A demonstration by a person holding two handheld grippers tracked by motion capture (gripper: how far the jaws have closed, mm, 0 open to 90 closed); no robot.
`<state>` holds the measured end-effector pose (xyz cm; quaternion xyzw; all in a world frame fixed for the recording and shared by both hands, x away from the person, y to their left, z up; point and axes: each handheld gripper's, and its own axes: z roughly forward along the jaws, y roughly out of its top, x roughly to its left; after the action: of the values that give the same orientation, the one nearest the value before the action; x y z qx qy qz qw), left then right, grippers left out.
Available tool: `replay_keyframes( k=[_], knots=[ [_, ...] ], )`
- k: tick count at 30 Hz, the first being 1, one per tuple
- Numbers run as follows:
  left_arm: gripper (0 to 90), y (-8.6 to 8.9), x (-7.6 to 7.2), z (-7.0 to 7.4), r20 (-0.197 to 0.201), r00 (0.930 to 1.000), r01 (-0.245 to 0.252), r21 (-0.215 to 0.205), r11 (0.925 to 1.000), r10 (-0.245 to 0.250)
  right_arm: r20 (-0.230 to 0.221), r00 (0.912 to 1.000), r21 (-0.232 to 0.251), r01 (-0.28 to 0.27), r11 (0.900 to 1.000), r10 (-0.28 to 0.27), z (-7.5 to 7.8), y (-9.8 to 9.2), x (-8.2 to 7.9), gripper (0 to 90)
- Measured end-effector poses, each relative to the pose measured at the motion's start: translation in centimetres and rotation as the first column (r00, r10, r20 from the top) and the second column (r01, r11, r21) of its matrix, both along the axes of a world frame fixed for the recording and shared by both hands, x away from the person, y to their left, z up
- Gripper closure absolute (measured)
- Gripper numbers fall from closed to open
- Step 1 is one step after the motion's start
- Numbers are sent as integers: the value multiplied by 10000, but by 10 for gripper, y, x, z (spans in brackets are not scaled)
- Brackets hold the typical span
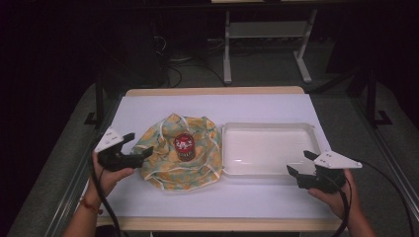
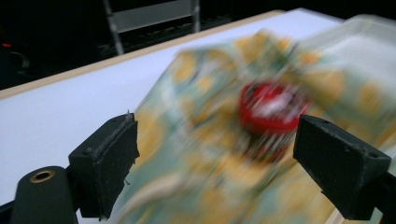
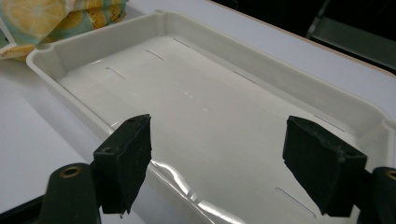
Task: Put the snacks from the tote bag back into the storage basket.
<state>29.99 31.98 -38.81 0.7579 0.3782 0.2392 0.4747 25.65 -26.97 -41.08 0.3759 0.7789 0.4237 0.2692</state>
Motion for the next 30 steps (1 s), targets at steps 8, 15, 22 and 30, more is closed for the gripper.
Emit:
replay_keyframes(
  k=[8, 15, 22, 30],
  knots=[
    [158, 18, -4, -28, 45, 9994, 337, 66, 9994, -338, 327, 9992, 41, -219, 9998, 217, 6, 6, 6, 231],
    [159, 21, -11, -36, -99, 9990, 442, 229, 9988, -440, 424, 9981, 117, -462, 9989, 456, 7, 12, 14, 231],
    [172, 17, -11, -33, -280, 9989, 367, 67, 9993, -365, 357, 9980, 116, -535, 9985, 531, 5, 13, 17, 231],
    [194, 8, -11, -25, -193, 9991, 373, -175, 9991, -377, 221, 9984, -7, -520, 9986, 520, 3, 13, 15, 231]
  ],
)
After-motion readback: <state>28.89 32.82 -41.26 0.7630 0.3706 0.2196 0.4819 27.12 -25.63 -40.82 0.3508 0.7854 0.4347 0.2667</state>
